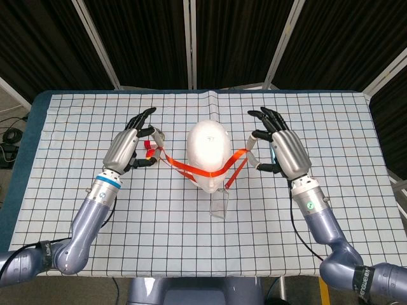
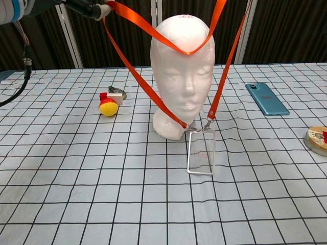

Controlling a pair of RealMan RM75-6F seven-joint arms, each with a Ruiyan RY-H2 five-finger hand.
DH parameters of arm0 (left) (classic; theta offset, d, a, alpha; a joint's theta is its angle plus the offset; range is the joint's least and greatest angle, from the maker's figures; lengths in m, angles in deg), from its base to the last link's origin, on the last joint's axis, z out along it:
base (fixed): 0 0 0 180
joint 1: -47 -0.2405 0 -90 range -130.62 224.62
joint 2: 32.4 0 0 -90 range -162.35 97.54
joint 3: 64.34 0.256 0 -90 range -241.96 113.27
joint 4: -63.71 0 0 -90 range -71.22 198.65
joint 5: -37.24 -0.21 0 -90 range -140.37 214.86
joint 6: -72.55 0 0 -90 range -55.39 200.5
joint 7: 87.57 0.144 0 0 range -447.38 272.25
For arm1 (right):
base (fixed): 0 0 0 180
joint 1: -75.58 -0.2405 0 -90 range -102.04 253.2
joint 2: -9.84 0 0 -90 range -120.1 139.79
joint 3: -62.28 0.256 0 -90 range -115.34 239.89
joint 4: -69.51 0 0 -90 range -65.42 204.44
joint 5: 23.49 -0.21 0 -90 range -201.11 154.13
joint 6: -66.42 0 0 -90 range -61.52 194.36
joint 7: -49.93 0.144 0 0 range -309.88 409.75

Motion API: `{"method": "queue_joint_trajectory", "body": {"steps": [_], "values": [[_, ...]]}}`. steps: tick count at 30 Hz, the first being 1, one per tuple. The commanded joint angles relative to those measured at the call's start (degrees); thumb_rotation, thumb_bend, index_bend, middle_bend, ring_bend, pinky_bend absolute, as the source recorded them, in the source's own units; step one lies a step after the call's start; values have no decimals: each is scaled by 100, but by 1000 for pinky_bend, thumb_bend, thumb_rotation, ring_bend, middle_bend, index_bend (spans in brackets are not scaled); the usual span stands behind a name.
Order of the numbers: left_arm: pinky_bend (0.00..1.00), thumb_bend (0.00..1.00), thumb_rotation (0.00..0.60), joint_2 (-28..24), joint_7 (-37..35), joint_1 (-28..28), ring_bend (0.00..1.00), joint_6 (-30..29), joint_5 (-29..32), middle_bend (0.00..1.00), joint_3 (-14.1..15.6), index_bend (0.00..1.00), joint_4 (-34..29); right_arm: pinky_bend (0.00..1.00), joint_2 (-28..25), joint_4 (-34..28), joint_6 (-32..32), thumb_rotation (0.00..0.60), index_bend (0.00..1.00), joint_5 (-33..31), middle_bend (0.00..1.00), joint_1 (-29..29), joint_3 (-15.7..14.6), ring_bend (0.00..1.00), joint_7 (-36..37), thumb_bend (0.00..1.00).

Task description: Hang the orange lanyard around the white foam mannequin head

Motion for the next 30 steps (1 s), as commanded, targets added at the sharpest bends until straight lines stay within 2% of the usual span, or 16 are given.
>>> {"method": "queue_joint_trajectory", "body": {"steps": [1, 9, 13, 16, 18, 19, 20, 21, 23, 24, 26, 27, 28, 30], "values": [[0, 532, 600, 97, 113, 325, 0, 104, 482, 0, -257, 727, 339, 0, -33, 244, 373, 600, 743, -742, 134, -356, 407, 0, -66, 523], [0, 530, 600, 173, 415, 778, 0, 316, 1413, 0, -415, 711, 857, 0, 36, 756, 699, 600, 742, -1582, 137, -785, 723, 0, -233, 523], [0, 531, 600, 238, 426, 932, 0, 446, 1651, 0, -403, 695, 1161, 0, 100, 1066, 887, 600, 741, -2058, 143, -958, 865, 0, -152, 523], [0, 531, 600, 297, 366, 984, 0, 517, 1749, 0, -394, 678, 1343, 0, 181, 1360, 1038, 600, 740, -2358, 143, -1081, 853, 0, -206, 523], [0, 531, 600, 353, 332, 1030, 0, 588, 1836, 0, -369, 642, 1529, 0, 287, 1670, 1165, 600, 730, -2585, 143, -1199, 808, 0, -283, 521], [0, 529, 600, 383, 331, 1055, 0, 619, 1887, 0, -349, 565, 1627, 0, 349, 1816, 1204, 600, 704, -2668, 142, -1254, 783, 0, -322, 515], [0, 527, 600, 410, 333, 1080, 0, 647, 1926, 0, -331, 431, 1710, 0, 406, 1947, 1243, 600, 653, -2740, 140, -1302, 755, 0, -362, 488], [0, 523, 600, 432, 333, 1102, 0, 684, 1963, 0, -311, 341, 1784, 0, 457, 2068, 1282, 600, 607, -2805, 137, -1344, 723, 0, -400, 456], [0, 485, 600, 484, 317, 1138, 0, 770, 2095, 0, -281, 87, 1945, 0, 566, 2338, 1387, 600, 429, -2928, 110, -1422, 633, 0, -492, 327], [0, 439, 600, 499, 304, 1153, 0, 813, 2142, 0, -280, 31, 1991, 0, 601, 2424, 1419, 600, 352, -2958, 88, -1447, 605, 0, -521, 274], [0, 245, 600, 506, 238, 1170, 0, 989, 2217, 0, -266, 0, 2092, 0, 690, 2640, 1484, 600, 133, -2978, 18, -1494, 513, 0, -596, 137], [0, 166, 600, 495, 218, 1172, 0, 1064, 2235, 0, -248, 0, 2136, 0, 714, 2719, 1518, 600, 68, -2975, 3, -1506, 470, 0, -628, 94], [0, 78, 600, 488, 195, 1173, 0, 1107, 2242, 0, -237, 0, 2172, 0, 724, 2778, 1548, 600, 36, -2985, 0, -1512, 430, 0, -667, 71], [0, 12, 600, 473, 130, 1163, 0, 1181, 2218, 0, -221, 0, 2225, 0, 726, 2879, 1579, 600, 2, -2998, 0, -1520, 364, 0, -750, 36]]}}
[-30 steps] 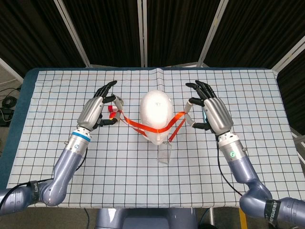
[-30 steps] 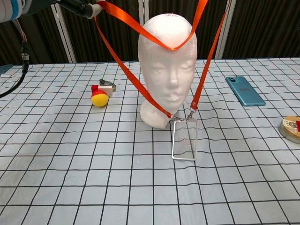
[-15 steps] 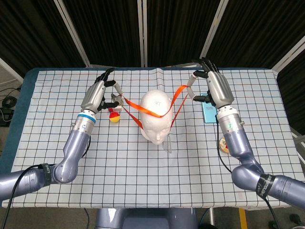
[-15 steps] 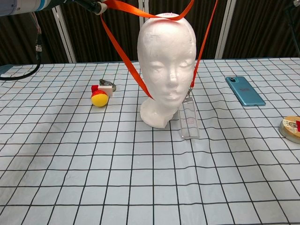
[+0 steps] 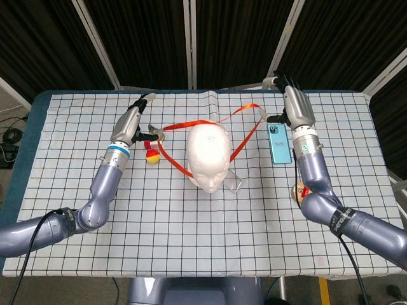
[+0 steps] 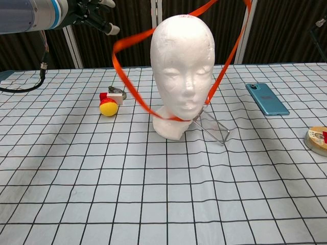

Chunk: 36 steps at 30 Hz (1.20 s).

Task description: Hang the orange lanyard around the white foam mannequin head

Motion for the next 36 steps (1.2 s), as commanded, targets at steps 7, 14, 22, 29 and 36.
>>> {"method": "queue_joint_trajectory", "body": {"steps": [7, 14, 22, 29, 36], "values": [[0, 0, 600, -125, -203, -66, 0, 200, -106, 0, 129, 0, 128, 0, 6, 224, -32, 600, 0, 34, 0, 48, -210, 0, -201, 31], [0, 0, 600, -435, -280, -409, 0, -132, -821, 0, 366, 0, -194, 0, -441, -270, -289, 600, 8, 579, 0, 469, -342, 0, -42, 460], [0, 0, 600, -1209, 214, -1207, 0, -1276, -2149, 0, 1076, 0, -1094, 0, -1363, -1050, -488, 600, 69, 1923, 0, 1423, -834, 0, 581, 815], [0, 0, 600, -1905, 1012, -1887, 0, -2140, -2742, 0, 1736, 0, -1995, 0, -1649, -987, -932, 600, 111, 3452, 3, 2069, -1664, 0, 569, 900], [0, 0, 600, -2011, 1548, -2615, 0, -3063, -3437, 0, 2385, 0, -2366, 12, -1543, -917, -697, 600, 148, 4677, 113, 2210, -2344, 14, 1211, 994]]}}
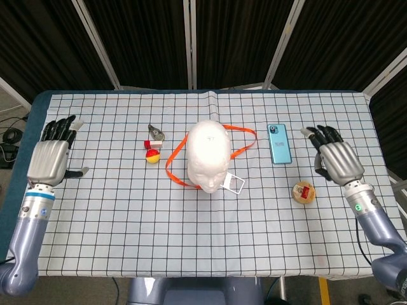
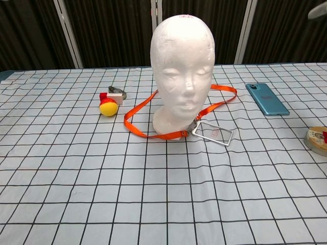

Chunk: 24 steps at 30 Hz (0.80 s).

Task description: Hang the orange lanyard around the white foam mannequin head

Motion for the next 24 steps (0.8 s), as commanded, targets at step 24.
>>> {"method": "queue_joint_trajectory", "body": {"steps": [24], "values": [[0, 0, 600, 98, -375, -1523, 0, -846, -1133, 0, 737, 0, 168, 141, 2339, 1253, 1635, 600, 160, 435, 167, -984, -372, 108, -83, 1000]]}}
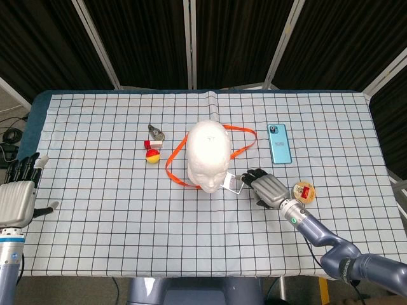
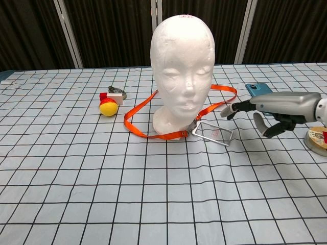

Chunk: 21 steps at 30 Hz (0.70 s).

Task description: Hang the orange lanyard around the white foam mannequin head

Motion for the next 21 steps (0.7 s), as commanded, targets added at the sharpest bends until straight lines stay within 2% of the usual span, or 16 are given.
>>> {"method": "queue_joint_trajectory", "body": {"steps": [1, 10, 21], "values": [[0, 0, 600, 4, -8, -25, 0, 86, -5, 0, -37, 0, 46, 142, 164, 138, 198, 600, 160, -190, 170, -106, 23, 111, -154, 1000], [0, 0, 600, 7, -42, -105, 0, 202, -88, 0, -141, 0, 55, 184, 381, 338, 365, 600, 188, -525, 204, -146, 7, 143, -341, 1000], [0, 0, 600, 42, -49, -178, 0, 312, -156, 0, -242, 0, 66, 210, 90, 11, 233, 600, 223, -151, 236, -54, -280, 168, -208, 1000]]}}
